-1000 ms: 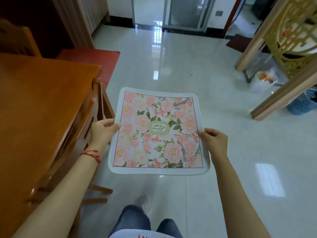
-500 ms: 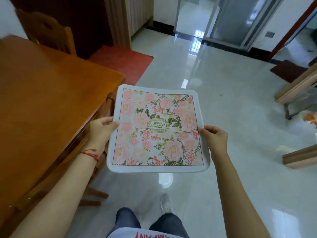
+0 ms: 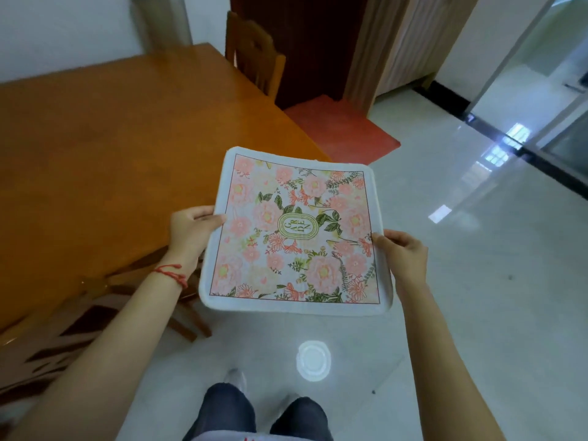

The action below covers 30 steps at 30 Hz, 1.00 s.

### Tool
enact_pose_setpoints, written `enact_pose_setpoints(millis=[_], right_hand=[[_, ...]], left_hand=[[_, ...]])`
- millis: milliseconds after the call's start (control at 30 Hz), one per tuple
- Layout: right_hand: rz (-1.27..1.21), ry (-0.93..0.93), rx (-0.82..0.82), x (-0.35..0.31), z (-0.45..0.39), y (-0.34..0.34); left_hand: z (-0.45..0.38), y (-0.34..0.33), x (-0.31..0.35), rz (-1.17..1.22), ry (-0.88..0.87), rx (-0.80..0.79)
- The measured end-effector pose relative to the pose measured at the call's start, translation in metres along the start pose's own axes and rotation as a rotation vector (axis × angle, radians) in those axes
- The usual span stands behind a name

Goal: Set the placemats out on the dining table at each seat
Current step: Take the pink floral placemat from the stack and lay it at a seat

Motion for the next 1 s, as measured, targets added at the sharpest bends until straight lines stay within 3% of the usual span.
enact_pose_setpoints(millis=[267,567,1000], right_hand=[[0.045,0.076,-0.194,-0.025,-0.031,-0.105],[0.107,0.126,-0.280,-0.051,-0.058,-0.217],[0.209,0.125,-0.459,-0.058,-0.114,-0.330]], left_hand=[[-0.041,0.066,-0.005,0.071,0.040,0.203],[-0.108,0.127,-0.015,0.127,0.103,0.307],[-0.177,0.155,-0.036,0.087,0.229,0.433]])
Point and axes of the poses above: each hand's wrist, its own z-axis away from the middle knuckle, its own y-axis out of the back of the hand, x = y × z, the point moved 1 cm from there along -z, towards the middle knuckle, and after that the axes turned 5 degrees about -z, right-handed, at the moved point
